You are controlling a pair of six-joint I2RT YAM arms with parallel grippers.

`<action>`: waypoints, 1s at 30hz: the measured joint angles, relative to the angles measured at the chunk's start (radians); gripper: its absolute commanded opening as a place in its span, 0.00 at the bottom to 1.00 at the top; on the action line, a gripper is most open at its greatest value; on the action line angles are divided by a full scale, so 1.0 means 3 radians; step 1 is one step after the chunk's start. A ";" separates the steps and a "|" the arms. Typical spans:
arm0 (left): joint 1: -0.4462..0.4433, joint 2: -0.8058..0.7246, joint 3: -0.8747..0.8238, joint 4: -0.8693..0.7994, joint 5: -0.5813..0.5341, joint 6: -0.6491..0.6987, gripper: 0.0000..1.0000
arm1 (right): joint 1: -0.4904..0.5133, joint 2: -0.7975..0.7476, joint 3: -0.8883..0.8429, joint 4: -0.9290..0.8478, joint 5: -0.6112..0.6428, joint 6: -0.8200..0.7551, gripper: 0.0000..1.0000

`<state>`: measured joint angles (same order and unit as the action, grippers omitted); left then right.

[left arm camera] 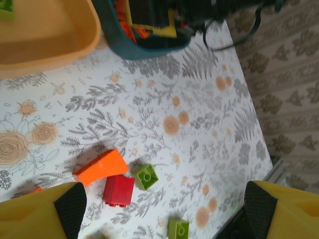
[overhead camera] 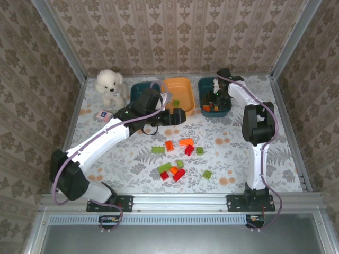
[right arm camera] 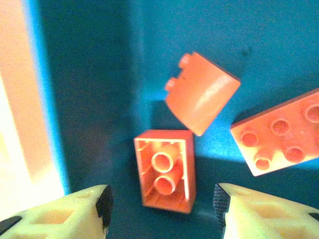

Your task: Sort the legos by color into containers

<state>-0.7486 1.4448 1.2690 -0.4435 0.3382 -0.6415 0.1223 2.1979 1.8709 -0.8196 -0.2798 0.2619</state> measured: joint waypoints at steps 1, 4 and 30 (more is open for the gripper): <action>-0.0045 0.0028 0.0034 -0.0057 0.0013 0.0086 0.83 | 0.0018 -0.0102 -0.0010 0.0010 0.0025 0.0010 0.58; -0.0257 0.0165 0.0141 -0.0249 0.0051 0.0408 0.81 | 0.0083 -0.0590 -0.0219 0.0142 0.0062 0.0081 0.58; -0.1904 0.2116 0.1420 -0.1500 -0.0759 0.0210 0.79 | 0.0300 -0.4676 -0.2013 -0.0071 -0.0408 0.0876 0.78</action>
<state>-1.3197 2.0796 1.6951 -0.8936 0.1104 -0.5785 0.2123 0.7952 1.2671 -0.8410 -0.4023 0.5247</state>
